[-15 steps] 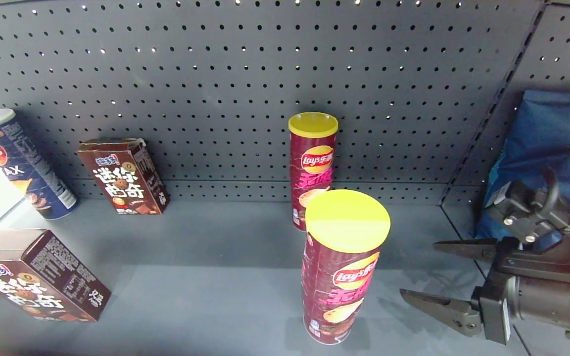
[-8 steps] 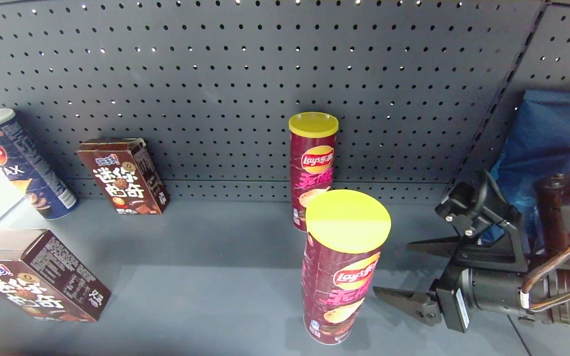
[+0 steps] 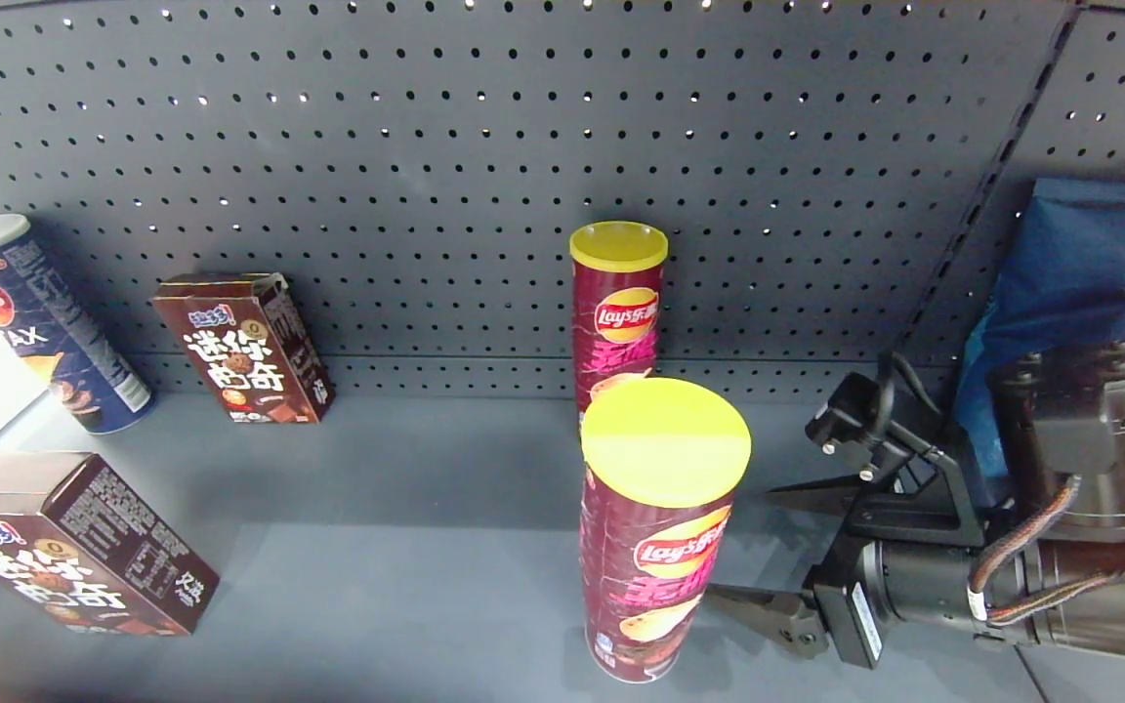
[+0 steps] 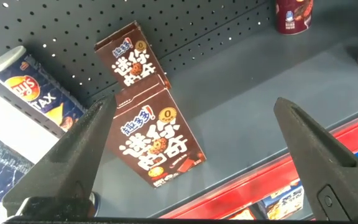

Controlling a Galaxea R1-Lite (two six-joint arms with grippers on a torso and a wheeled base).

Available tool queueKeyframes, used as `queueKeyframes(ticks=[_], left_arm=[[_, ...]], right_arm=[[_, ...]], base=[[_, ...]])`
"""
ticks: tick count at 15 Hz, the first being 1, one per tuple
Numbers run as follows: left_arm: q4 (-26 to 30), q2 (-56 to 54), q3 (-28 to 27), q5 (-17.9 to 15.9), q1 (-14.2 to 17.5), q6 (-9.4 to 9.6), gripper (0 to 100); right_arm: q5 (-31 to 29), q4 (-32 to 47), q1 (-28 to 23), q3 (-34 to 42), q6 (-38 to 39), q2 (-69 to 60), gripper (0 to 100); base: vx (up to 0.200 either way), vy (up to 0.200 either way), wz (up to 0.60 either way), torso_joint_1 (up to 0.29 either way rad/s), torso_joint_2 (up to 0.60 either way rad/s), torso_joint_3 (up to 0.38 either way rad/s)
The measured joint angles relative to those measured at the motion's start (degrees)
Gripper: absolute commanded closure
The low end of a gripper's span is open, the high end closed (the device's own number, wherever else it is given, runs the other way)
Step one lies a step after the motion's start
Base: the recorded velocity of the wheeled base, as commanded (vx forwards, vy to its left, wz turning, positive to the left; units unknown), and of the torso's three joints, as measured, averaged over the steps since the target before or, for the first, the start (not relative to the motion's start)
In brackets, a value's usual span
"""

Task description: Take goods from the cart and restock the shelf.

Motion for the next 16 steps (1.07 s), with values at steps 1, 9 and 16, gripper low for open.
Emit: queueKeyframes(ticks=[1, 9, 16], left_arm=[[-0.01, -0.06, 0.3, 0.0, -0.02, 0.0, 0], [-0.01, -1.05, 1.45, 0.05, -0.02, -0.33, 0], [0.05, -1.72, 1.45, 0.02, 0.01, -0.39, 0]], right_arm=[[-0.02, 0.02, 0.17, 0.02, 0.02, 0.07, 0], [0.0, 0.02, 1.46, 0.44, 0.11, 0.02, 0], [0.0, 0.05, -1.82, -2.62, 0.09, 1.43, 0]], base=[[0.0, 0.0, 0.0, 0.0, 0.0, 0.0], [0.0, 0.0, 0.0, 0.0, 0.0, 0.0], [0.0, 0.0, 0.0, 0.0, 0.0, 0.0]])
